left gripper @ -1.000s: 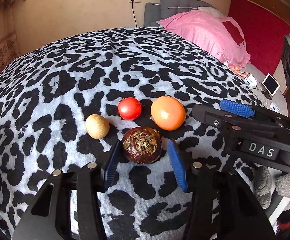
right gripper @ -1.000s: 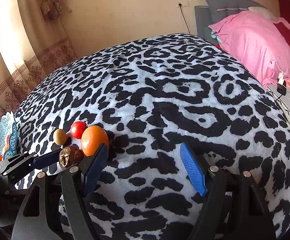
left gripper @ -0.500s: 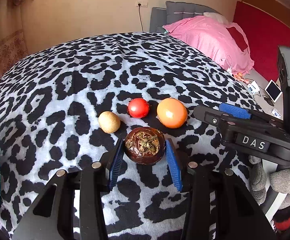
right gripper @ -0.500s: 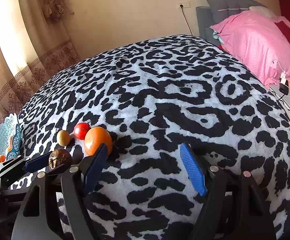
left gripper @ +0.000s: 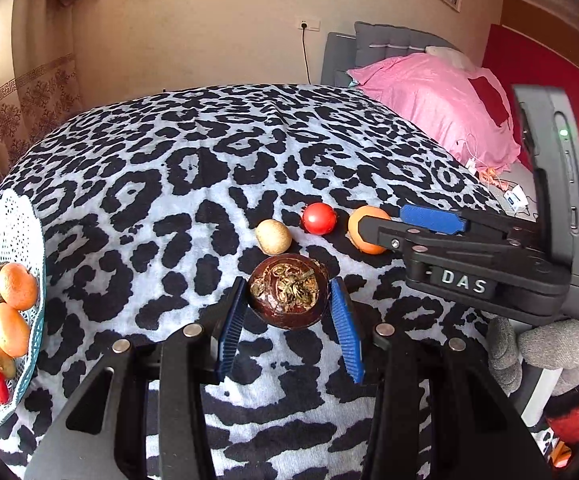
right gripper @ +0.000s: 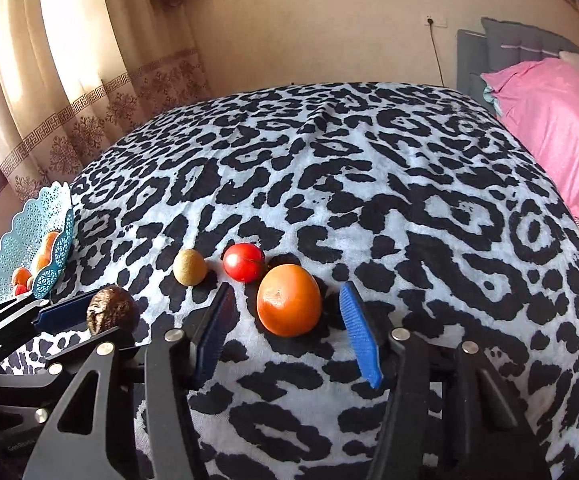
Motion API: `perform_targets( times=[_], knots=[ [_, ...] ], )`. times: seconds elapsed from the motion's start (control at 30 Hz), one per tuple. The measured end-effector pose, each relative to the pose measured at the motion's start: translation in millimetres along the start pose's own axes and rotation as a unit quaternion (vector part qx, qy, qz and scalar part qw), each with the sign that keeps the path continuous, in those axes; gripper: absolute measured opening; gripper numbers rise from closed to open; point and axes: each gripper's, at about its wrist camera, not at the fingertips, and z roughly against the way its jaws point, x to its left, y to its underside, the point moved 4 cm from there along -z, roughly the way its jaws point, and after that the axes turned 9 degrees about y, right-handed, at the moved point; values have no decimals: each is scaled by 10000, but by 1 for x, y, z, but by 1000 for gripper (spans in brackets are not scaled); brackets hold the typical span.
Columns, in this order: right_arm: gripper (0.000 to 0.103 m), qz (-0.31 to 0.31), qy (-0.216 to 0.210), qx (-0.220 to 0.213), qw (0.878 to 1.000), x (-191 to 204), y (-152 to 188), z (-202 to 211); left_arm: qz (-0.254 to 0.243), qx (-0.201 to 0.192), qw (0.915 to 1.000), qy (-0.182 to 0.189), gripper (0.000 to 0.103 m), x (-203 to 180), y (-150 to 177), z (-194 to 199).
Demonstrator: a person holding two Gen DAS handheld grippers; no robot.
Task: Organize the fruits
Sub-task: 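Grasp the dark passion fruit with the left tool while the right tool grasps a large orange, then carry the passion fruit into the basket and open the left tool while the right tool holds the orange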
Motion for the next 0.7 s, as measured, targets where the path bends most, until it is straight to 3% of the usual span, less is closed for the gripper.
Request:
perform_targets(
  times=[0.3, 0.7],
  knots=[
    [37, -50, -19, 320, 9995, 4, 3, -21, 192, -182, 9996, -65, 43, 16, 3, 20],
    [37, -98, -175, 181, 9996, 9, 8, -1, 473, -390, 9978, -253, 43, 37, 0, 36]
  ],
)
